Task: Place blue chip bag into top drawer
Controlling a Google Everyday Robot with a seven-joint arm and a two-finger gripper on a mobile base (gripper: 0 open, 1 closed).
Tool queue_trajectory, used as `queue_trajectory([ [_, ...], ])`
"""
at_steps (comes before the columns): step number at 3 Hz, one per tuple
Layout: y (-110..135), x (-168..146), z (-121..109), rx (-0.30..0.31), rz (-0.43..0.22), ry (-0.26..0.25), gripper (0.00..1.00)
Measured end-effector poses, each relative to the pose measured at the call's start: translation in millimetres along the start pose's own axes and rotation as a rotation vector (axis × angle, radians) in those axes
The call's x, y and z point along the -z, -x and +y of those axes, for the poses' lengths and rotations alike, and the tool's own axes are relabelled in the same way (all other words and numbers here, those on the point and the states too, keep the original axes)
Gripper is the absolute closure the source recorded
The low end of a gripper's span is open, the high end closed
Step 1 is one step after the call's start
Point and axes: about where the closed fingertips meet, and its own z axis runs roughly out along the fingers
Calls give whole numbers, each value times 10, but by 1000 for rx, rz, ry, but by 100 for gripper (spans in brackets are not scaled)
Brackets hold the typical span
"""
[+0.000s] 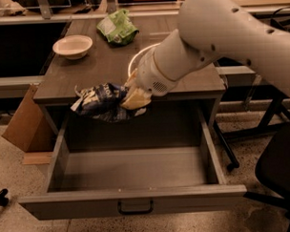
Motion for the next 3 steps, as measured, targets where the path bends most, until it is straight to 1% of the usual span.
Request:
queue_trajectory([
  [1, -218, -558, 361, -63, 32, 51, 100],
  [2, -427, -1095, 533, -132, 47, 70, 85],
  [3, -572, -1564, 541, -197, 43, 65, 62],
])
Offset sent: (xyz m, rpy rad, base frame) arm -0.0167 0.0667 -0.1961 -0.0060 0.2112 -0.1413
